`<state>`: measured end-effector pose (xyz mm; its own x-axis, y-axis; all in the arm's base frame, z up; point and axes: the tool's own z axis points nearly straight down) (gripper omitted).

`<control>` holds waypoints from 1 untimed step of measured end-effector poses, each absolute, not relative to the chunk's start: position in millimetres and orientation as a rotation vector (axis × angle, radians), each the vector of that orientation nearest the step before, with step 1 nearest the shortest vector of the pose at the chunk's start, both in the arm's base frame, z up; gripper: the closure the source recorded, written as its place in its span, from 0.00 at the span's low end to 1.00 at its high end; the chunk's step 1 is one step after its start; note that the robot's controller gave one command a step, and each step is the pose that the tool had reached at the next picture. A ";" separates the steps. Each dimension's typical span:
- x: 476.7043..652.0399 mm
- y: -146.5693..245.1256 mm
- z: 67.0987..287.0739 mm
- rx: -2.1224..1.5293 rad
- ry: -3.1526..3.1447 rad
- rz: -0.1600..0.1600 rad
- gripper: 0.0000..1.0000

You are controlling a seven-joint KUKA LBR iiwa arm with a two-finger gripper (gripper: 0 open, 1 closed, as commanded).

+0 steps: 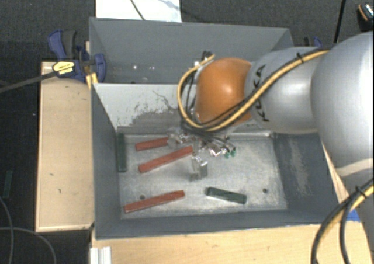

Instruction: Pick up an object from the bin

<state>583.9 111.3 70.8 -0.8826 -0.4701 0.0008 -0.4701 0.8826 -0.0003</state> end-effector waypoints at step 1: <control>583.6 113.4 70.9 0.759 -3.048 -0.002 1.00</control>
Offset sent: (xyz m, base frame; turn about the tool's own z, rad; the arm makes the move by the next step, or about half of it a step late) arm 0.0000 0.0000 0.0000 0.0000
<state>583.6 113.4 70.9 -0.8832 -0.4689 0.0004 -0.4689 0.8832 0.0014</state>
